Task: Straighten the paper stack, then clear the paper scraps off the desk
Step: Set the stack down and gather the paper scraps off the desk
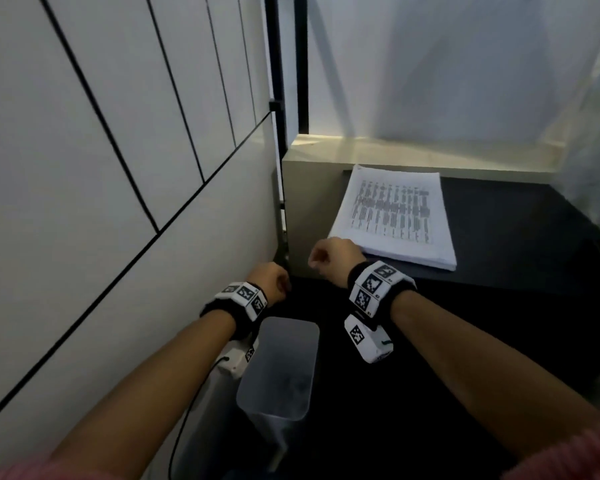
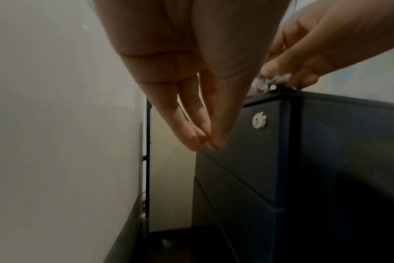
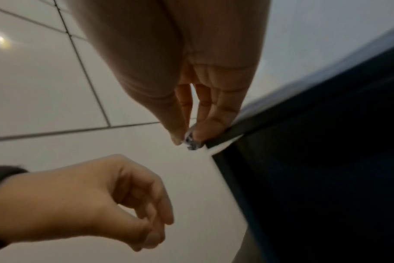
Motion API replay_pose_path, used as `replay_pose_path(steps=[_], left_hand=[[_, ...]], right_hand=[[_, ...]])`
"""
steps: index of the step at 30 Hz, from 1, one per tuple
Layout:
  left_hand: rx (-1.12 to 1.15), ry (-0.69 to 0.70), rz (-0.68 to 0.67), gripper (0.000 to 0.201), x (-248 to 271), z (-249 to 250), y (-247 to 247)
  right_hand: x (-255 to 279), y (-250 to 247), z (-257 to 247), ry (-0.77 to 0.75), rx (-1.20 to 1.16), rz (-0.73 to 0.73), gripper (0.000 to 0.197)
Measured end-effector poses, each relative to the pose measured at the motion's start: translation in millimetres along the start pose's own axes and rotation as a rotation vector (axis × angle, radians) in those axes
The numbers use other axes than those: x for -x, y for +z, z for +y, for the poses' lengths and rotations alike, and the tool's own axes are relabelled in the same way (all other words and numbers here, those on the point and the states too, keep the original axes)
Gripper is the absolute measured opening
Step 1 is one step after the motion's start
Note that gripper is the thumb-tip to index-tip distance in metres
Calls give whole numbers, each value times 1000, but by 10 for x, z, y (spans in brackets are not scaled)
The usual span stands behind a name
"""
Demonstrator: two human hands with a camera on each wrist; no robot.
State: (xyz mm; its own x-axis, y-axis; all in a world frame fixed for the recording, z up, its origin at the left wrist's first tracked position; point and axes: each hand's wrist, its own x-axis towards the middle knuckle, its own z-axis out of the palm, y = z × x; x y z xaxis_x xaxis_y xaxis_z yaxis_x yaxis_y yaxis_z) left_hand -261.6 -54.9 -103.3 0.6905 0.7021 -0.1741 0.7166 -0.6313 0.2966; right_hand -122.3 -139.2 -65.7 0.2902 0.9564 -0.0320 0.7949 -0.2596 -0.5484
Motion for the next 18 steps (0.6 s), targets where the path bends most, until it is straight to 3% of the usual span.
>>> replay_pose_path(steps=[3, 6, 18], left_hand=[[-6, -80, -84, 25, 58, -253, 249], [55, -143, -185, 26, 64, -482, 495], [86, -246, -336, 28, 0, -721, 1277]], right_hand=[[-12, 269, -109, -99, 85, -8, 19], [-16, 535, -115, -132, 162, -178, 19], [-122, 1603, 263, 169, 136, -534, 29]])
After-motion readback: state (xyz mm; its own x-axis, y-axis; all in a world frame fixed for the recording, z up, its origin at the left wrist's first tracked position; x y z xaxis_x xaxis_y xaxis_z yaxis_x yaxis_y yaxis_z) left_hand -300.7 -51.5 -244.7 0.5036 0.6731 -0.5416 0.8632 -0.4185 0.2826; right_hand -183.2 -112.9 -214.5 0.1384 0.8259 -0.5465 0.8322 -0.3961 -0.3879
